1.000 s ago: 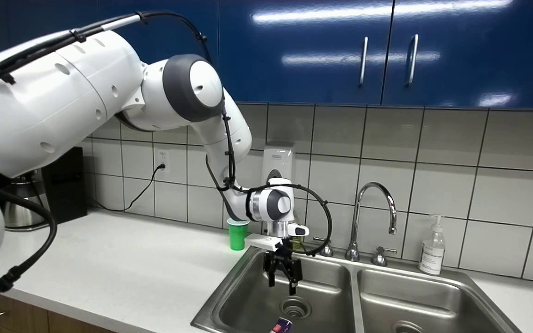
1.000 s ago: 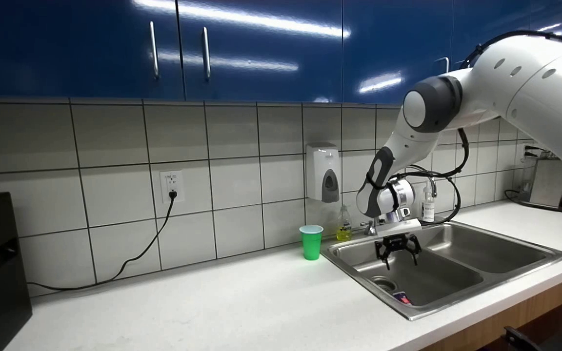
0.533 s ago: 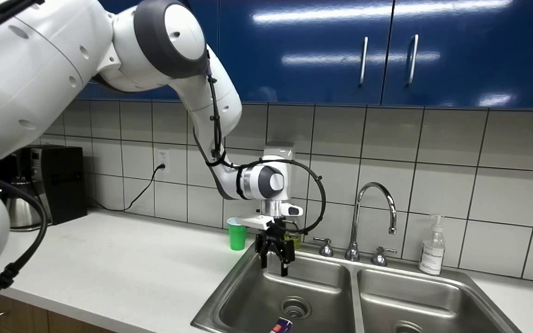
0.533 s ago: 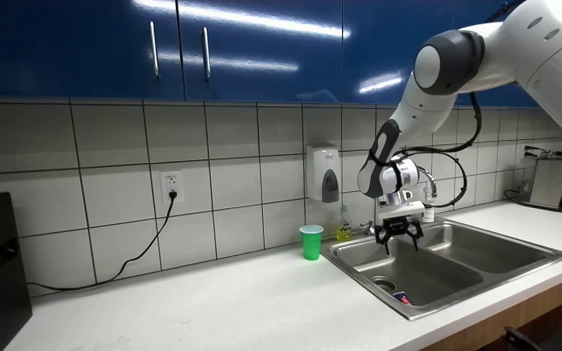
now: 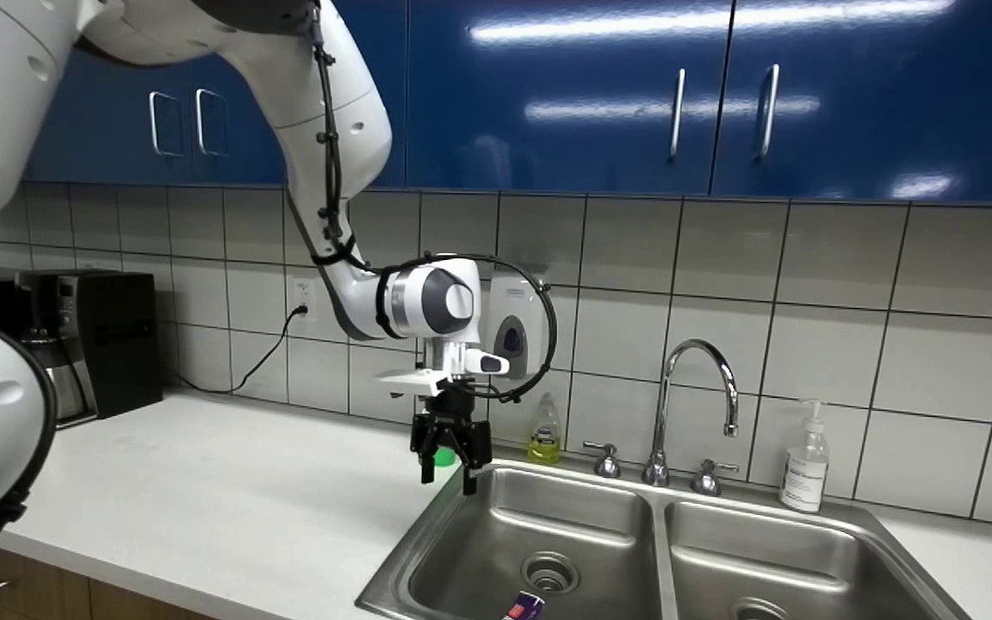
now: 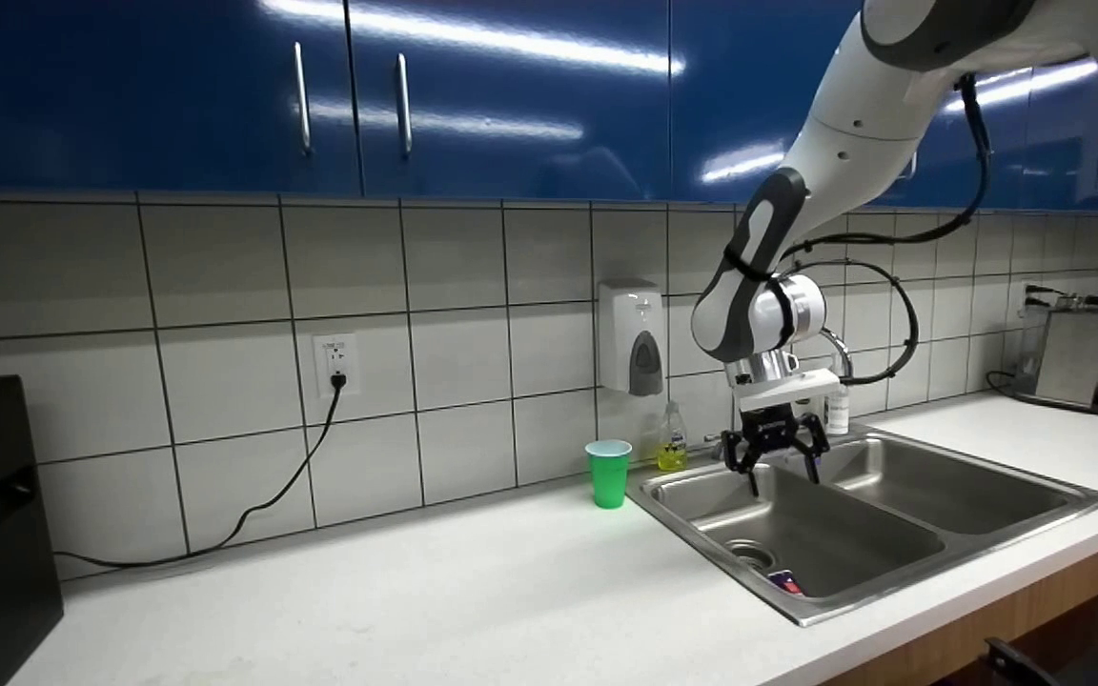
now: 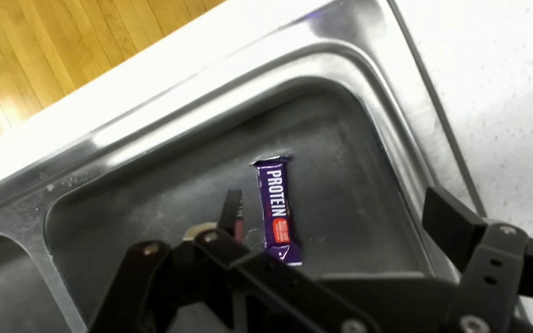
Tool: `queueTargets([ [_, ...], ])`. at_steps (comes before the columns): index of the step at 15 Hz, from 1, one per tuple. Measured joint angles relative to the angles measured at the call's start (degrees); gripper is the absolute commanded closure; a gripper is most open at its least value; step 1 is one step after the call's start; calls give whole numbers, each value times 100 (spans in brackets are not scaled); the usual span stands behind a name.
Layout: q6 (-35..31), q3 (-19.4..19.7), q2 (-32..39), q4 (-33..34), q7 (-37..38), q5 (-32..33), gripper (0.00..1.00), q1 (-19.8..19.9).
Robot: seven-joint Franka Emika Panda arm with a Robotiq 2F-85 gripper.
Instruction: Put the chocolate bar inside the left sink
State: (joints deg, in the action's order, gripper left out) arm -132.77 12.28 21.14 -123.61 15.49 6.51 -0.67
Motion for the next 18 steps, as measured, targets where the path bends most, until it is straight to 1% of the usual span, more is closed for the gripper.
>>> queueTargets([
  [4,107,-201,-750,-800,-1,167,0,-159],
  [12,627,-738,-2324,-2215,-9,193,0,-182],
  [18,1042,-1063,-3287,-2879,-9,193,0,-182],
])
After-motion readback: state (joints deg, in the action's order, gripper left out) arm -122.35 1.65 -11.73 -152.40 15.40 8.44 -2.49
